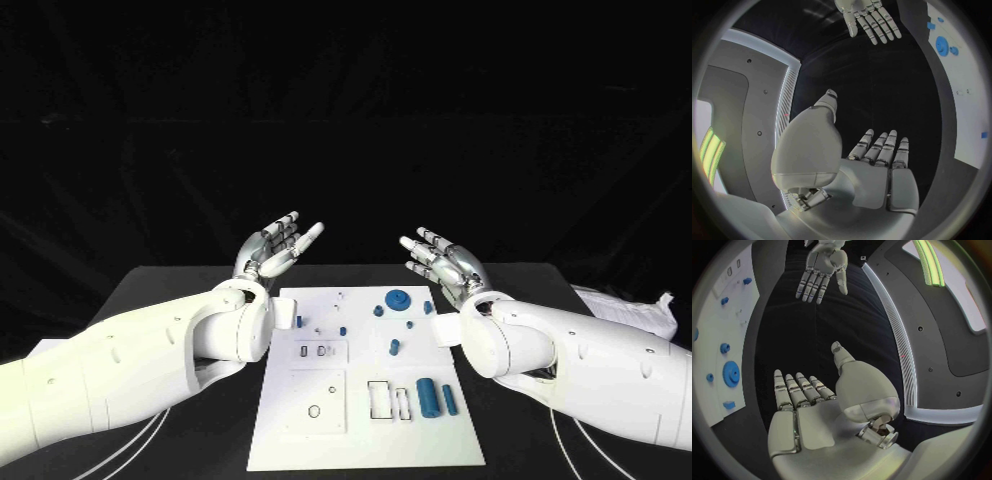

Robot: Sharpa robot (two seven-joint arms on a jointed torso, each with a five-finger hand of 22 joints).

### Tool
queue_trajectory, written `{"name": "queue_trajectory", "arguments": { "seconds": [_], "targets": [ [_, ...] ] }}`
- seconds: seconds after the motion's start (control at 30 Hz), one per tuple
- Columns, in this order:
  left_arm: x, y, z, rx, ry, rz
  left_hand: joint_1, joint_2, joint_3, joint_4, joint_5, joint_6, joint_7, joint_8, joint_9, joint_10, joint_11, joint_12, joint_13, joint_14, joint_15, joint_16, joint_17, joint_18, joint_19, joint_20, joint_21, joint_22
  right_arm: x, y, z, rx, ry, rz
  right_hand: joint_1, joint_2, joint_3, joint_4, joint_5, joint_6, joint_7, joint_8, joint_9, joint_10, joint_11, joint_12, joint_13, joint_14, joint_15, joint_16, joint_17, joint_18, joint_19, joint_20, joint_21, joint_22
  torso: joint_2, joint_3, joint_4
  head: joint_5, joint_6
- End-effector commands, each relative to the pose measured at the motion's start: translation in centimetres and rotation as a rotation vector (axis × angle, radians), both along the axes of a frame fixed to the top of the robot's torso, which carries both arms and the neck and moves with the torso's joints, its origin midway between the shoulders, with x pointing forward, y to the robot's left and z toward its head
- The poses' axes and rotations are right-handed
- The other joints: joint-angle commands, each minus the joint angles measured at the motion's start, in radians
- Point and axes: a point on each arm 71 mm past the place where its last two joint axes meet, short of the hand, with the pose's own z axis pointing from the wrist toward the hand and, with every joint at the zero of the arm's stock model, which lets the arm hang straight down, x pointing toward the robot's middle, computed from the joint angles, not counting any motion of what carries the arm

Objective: Assemble the parts on the task board

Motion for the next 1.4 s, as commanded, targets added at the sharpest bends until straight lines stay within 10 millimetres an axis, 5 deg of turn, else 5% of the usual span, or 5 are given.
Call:
{"name": "queue_trajectory", "arguments": {
  "seconds": [0.03,0.3,0.37,0.63,1.4],
  "targets": [
    [0.0,-0.7,0.2,-0.016,-0.020,-0.088,0.048,-0.005,0.005,0.014,0.007,0.022,0.138,0.008,0.003,0.020,0.007,0.006,0.003,0.019,0.007,0.008,0.003,0.014,0.007,0.016,0.006,0.002,-0.3,1.3,-0.1,-0.009,0.008,0.228,0.071,0.005,0.012,-0.027,0.012,0.048,0.161,0.011,0.006,0.050,0.014,0.010,0.006,0.041,0.015,0.008,0.005,0.018,0.025,0.012,0.007,0.004,0.001,-0.0003,0.0003,0.000,0.000],
    [0.0,-0.7,0.2,-0.016,-0.020,-0.088,0.052,0.041,0.043,0.011,0.004,0.109,0.147,0.024,0.012,0.128,0.021,0.022,0.012,0.164,0.016,0.041,0.022,0.030,0.090,0.015,0.034,0.020,-0.3,1.6,-0.1,-0.019,0.017,0.311,0.171,-0.015,0.035,-0.095,0.003,0.193,0.160,0.025,0.018,0.261,0.003,0.031,0.020,0.316,-0.005,0.049,0.026,0.058,0.277,0.009,0.070,0.036,0.001,-0.0003,0.0003,0.000,0.000],
    [0.3,0.2,0.2,-0.044,-0.033,-0.101,0.058,0.067,0.060,0.010,0.003,0.170,0.147,0.035,0.017,0.199,0.019,0.032,0.017,0.303,0.008,0.077,0.040,0.038,0.209,0.014,0.076,0.043,1.2,-0.2,0.9,-0.333,-0.205,0.306,0.192,-0.020,0.040,-0.112,0.001,0.269,0.156,0.037,0.025,0.374,-0.005,0.049,0.028,0.433,-0.021,0.072,0.034,0.070,0.347,0.009,0.089,0.043,0.002,0.0003,0.0121,-0.025,-0.014],
    [-0.5,0.7,0.4,-0.063,-0.023,-0.172,0.076,0.137,0.079,-0.009,0.000,0.436,0.122,0.077,0.035,0.581,-0.022,0.088,0.040,0.577,-0.053,0.147,0.057,0.098,0.606,0.008,0.222,0.101,2.2,-1.7,2.0,-0.421,-0.298,0.238,0.214,-0.032,0.063,-0.166,0.035,0.612,0.120,0.066,0.041,0.689,-0.054,0.077,0.034,0.728,-0.077,0.102,0.040,0.123,0.513,0.004,0.145,0.048,0.024,-0.0073,0.0214,-0.037,-0.007],
    [-4.8,1.2,2.6,-0.214,0.049,-0.240,0.072,0.154,0.042,-0.021,0.000,0.573,0.104,0.072,0.031,0.674,-0.044,0.079,0.034,0.666,-0.076,0.133,0.044,0.106,0.692,-0.005,0.228,0.084,3.4,-0.7,5.3,-1.230,-0.571,0.272,0.225,-0.129,0.149,-0.174,0.002,0.814,0.051,0.050,0.043,0.949,-0.143,0.045,0.040,1.093,-0.197,0.128,0.045,0.123,0.829,-0.134,0.357,0.124,0.136,-0.0360,0.0696,-0.095,0.035]
  ]
}}
